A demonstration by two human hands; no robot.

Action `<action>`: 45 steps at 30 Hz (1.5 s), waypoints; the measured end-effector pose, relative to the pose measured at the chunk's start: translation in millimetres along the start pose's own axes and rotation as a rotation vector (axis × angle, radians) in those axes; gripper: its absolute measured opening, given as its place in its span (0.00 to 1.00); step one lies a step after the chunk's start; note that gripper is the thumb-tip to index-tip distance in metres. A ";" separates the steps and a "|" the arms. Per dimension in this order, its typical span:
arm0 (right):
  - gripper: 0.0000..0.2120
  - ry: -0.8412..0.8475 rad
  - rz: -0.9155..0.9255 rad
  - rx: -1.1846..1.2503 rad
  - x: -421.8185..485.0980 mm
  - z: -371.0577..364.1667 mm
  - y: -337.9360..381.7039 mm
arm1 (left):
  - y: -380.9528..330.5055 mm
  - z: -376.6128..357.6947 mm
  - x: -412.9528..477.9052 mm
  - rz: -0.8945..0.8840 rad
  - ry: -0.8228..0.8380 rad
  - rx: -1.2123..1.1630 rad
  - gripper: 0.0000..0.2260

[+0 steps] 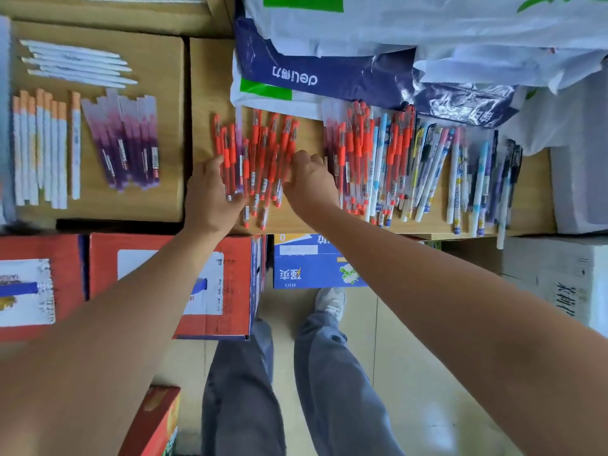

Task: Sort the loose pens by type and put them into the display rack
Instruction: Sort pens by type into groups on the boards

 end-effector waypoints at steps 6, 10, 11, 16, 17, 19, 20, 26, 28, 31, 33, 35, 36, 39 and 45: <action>0.12 -0.118 0.078 0.045 8.4 8.5 -4.7 | -1.2 0.1 0.8 -0.006 -0.037 -0.018 0.26; 0.08 -0.105 0.227 0.160 14.6 3.4 19.8 | 2.4 5.3 2.5 -0.001 -0.023 0.003 0.28; 0.08 -0.080 0.255 0.157 17.2 1.9 29.5 | 4.2 5.9 3.7 0.006 -0.017 -0.008 0.27; 0.08 -0.074 0.173 0.095 37.8 -12.6 54.9 | 14.0 8.7 13.3 0.000 0.020 -0.090 0.23; 0.09 -0.072 0.152 0.052 40.5 -16.3 55.8 | 16.1 10.0 14.7 -0.004 0.024 -0.105 0.22; 0.13 -0.058 0.124 -0.048 43.1 -19.8 56.1 | 19.6 11.4 17.3 -0.009 0.036 -0.132 0.21; 0.15 -0.053 0.113 -0.087 43.4 -19.1 56.4 | 21.0 11.6 18.4 -0.009 0.047 -0.150 0.21; 0.14 -0.073 0.057 -0.025 50.2 -15.8 64.0 | 23.4 14.8 22.2 -0.016 0.081 -0.204 0.21; 0.12 -0.061 0.033 -0.048 54.0 -16.3 66.1 | 23.2 16.1 23.5 -0.019 0.081 -0.209 0.20; 0.14 -0.038 0.008 -0.114 57.0 -15.7 66.6 | 22.7 17.3 24.0 -0.022 0.083 -0.214 0.20; 0.14 -0.018 0.006 -0.123 57.5 -17.1 67.6 | 23.6 17.5 24.3 -0.023 0.090 -0.219 0.19; 0.15 -0.005 -0.007 -0.101 58.3 -17.9 69.0 | 25.1 17.4 25.2 -0.009 0.105 -0.243 0.19; 0.15 0.002 -0.019 -0.091 59.2 -17.2 69.6 | 25.8 17.4 25.8 0.001 0.113 -0.257 0.19; 0.13 0.033 -0.038 -0.145 62.2 -12.1 71.7 | 27.3 17.7 27.0 0.008 0.129 -0.276 0.19; 0.15 0.024 -0.041 -0.206 59.4 -15.1 73.2 | 28.3 18.6 25.5 0.020 0.140 -0.306 0.19</action>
Point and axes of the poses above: each hand's wrist, its own x-axis towards the middle knuckle, its own z-axis out of the back of the hand, y = z × x, the point moved 4 cm from there along x, towards the middle knuckle, and after that the axes turned 2 degrees about x, right-handed, at the moved point
